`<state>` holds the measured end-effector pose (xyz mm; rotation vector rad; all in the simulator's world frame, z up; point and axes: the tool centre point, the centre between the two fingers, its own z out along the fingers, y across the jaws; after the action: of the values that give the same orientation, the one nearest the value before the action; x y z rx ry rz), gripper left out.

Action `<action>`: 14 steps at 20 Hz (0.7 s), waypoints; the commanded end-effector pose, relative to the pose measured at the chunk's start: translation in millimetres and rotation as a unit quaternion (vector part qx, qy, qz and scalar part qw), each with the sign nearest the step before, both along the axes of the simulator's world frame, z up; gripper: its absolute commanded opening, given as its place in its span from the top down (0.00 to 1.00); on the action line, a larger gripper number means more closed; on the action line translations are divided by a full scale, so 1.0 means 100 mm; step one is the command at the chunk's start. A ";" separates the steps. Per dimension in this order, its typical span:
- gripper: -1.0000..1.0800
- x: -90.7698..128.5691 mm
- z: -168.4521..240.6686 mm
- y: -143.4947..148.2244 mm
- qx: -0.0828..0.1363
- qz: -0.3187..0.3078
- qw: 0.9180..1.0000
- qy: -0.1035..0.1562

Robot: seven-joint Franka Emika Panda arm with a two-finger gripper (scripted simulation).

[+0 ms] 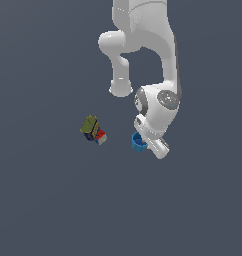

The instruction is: Pick up a designated object from a clutter of objects.

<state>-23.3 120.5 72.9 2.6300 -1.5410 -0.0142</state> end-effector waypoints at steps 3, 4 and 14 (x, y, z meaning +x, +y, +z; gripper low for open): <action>1.00 0.01 0.04 0.01 0.000 0.000 1.000 0.000; 1.00 0.01 0.07 0.02 0.000 0.000 1.000 0.000; 1.00 0.08 0.61 0.18 0.000 0.000 1.000 0.000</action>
<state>-17.6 135.0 121.5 2.6288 -1.5394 -0.0175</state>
